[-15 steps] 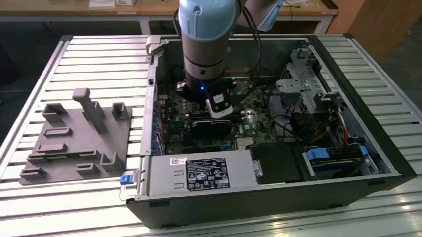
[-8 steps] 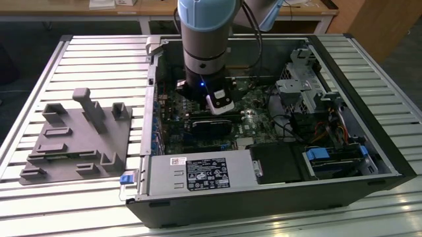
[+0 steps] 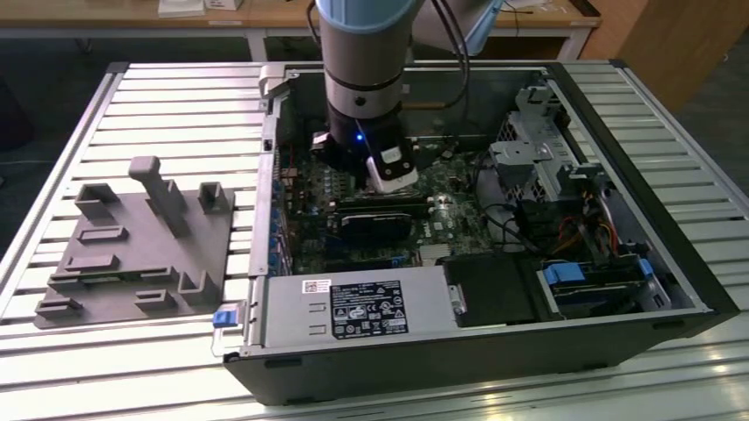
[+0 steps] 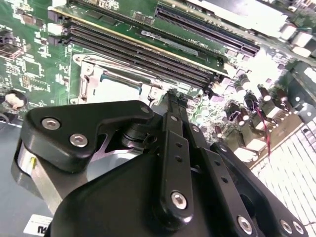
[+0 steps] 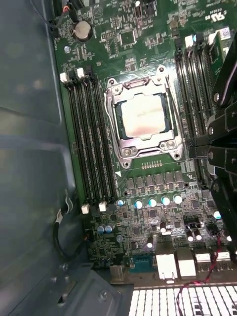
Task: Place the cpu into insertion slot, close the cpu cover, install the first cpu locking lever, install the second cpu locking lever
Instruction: 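Install the second cpu locking lever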
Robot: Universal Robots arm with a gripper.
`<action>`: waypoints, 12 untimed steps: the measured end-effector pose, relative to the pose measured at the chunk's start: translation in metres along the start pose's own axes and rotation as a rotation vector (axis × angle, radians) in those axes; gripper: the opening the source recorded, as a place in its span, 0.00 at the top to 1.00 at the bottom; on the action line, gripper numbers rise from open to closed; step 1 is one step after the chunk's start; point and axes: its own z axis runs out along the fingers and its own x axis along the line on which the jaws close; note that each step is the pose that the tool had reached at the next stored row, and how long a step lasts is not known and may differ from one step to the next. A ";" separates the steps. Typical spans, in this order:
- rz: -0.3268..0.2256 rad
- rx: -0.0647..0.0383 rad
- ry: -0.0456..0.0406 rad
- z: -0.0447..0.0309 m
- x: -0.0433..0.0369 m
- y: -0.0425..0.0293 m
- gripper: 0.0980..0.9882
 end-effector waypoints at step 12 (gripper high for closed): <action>-0.001 0.019 -0.0047 -0.0038 -0.0031 0.0020 0.99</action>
